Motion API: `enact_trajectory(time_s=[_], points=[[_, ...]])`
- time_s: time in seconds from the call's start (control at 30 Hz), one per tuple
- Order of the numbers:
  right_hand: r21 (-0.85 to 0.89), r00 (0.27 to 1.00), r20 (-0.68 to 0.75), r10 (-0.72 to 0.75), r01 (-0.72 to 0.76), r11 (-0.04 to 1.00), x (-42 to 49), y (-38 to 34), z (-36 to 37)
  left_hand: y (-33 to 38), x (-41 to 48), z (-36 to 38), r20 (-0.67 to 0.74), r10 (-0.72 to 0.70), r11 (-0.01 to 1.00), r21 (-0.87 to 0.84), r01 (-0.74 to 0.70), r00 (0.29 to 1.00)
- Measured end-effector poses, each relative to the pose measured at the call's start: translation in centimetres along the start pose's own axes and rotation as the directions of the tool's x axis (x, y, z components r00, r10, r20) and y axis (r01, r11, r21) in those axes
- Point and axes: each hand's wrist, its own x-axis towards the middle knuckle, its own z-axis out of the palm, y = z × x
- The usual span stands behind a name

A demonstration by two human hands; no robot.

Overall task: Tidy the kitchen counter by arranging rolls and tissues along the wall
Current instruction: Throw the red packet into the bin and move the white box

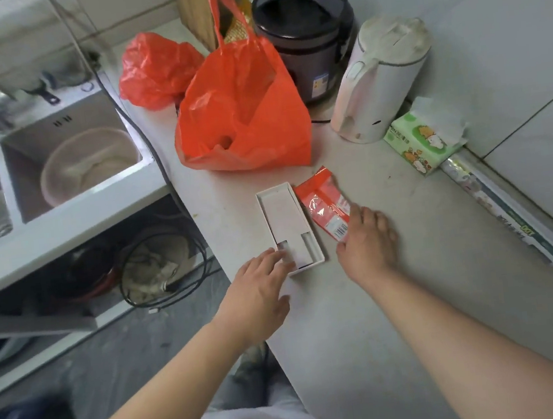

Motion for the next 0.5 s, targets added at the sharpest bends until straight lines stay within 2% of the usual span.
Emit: enact_trajectory(time_s=[0.13,0.33,0.5], points=[[0.033,0.999,0.041,0.032,-0.034,0.999,0.8,0.5,0.7,0.3,-1.0,0.3,0.002,-0.059,0.998,-0.004,0.059,0.998],[0.168,0.997,-0.019,0.078,-0.073,0.983,1.0,0.3,1.0,0.4,-1.8,0.3,0.004,-0.102,0.995,-0.002,0.102,0.995],[0.196,0.993,-0.076,0.090,-0.074,0.978,0.0,0.5,0.2,0.5,-2.7,0.4,-0.005,-0.107,0.994,-0.019,0.107,0.994]])
